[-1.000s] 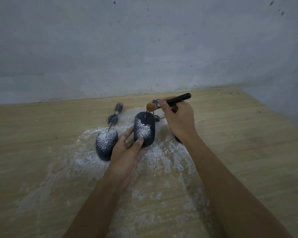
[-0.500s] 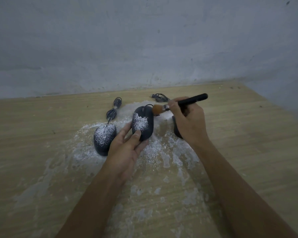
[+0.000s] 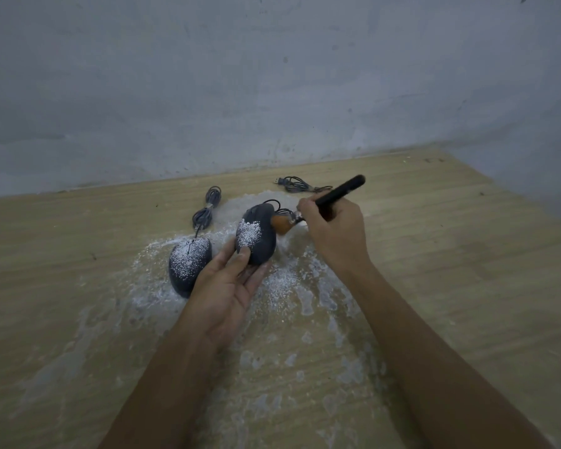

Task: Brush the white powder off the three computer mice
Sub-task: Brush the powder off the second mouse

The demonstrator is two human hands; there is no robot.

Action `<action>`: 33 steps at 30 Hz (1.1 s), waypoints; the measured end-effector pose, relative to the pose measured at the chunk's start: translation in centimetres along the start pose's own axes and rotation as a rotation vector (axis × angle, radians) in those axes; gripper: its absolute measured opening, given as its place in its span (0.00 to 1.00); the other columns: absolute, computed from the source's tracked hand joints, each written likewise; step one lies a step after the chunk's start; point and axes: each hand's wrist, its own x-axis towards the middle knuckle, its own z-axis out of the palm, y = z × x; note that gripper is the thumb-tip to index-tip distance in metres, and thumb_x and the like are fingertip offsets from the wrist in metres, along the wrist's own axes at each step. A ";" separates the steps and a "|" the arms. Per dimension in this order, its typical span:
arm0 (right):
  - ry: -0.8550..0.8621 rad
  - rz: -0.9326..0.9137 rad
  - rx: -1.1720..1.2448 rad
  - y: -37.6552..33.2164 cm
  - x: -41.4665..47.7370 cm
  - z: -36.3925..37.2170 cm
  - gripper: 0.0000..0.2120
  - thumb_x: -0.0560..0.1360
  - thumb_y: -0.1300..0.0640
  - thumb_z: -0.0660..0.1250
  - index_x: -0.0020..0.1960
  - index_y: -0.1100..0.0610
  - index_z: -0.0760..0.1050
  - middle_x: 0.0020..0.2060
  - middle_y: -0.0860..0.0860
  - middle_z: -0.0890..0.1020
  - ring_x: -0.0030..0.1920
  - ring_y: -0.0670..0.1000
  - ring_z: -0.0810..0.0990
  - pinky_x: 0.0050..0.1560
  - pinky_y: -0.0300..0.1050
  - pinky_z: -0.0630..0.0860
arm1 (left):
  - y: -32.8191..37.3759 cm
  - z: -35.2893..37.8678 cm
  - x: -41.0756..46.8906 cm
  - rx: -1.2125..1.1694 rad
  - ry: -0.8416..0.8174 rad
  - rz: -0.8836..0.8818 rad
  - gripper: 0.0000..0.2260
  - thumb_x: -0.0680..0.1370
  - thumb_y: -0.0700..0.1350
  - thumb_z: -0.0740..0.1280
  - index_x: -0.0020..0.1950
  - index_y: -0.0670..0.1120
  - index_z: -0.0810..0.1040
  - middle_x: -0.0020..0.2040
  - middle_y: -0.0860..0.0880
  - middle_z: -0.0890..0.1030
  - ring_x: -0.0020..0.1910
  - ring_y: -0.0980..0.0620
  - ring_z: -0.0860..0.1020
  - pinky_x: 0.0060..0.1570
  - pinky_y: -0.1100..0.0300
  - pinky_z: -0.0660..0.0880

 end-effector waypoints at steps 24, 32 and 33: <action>-0.120 -0.032 0.122 0.1 0.0 -1.0 0.04 0.80 0.50 0.70 0.49 0.47 0.83 0.22 0.43 0.70 0.23 0.47 0.65 0.26 0.46 0.62 | 0.0 -0.2 -0.5 0.062 -0.018 0.079 0.22 0.82 0.33 0.61 0.76 0.42 0.67 0.64 0.41 0.81 0.52 0.50 0.86 0.47 0.60 0.83; -0.126 -0.163 -0.012 -1.1 0.4 -1.3 0.05 0.80 0.52 0.70 0.49 0.52 0.83 0.20 0.41 0.71 0.21 0.44 0.67 0.24 0.35 0.62 | -0.3 -0.2 -0.1 0.215 0.045 0.149 0.18 0.81 0.32 0.63 0.67 0.49 0.74 0.58 0.46 0.84 0.55 0.50 0.85 0.48 0.61 0.82; -0.122 -0.189 -0.040 -1.4 0.3 -1.0 0.04 0.80 0.52 0.70 0.49 0.51 0.83 0.19 0.41 0.71 0.20 0.45 0.67 0.24 0.34 0.60 | -0.4 -0.2 -0.1 0.231 0.050 0.158 0.17 0.81 0.32 0.64 0.65 0.50 0.74 0.57 0.46 0.84 0.54 0.50 0.85 0.48 0.61 0.82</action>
